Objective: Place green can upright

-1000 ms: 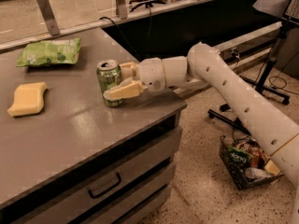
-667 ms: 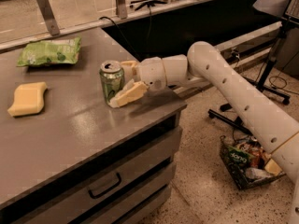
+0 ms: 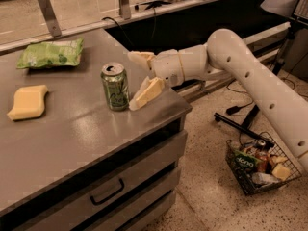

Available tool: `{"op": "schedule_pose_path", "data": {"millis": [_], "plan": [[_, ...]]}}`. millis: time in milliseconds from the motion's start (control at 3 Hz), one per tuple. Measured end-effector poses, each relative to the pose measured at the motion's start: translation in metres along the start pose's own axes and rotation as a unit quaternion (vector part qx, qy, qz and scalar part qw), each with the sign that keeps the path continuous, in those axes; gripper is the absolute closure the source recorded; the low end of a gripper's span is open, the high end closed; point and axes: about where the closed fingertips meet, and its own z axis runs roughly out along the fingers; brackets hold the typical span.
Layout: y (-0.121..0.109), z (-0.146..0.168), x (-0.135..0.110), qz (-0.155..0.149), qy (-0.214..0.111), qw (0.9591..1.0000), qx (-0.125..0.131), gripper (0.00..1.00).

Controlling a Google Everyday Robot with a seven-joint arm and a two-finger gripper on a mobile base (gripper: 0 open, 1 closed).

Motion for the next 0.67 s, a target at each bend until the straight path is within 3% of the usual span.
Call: {"op": "schedule_pose_path", "data": {"millis": [333, 667], "plan": [[-0.0023, -0.0236, -0.0246, -0.021, -0.005, 0.9994, 0.028, 0.00], [-0.0022, -0.0254, -0.0257, -0.022, -0.005, 0.9993, 0.029, 0.00]]}}
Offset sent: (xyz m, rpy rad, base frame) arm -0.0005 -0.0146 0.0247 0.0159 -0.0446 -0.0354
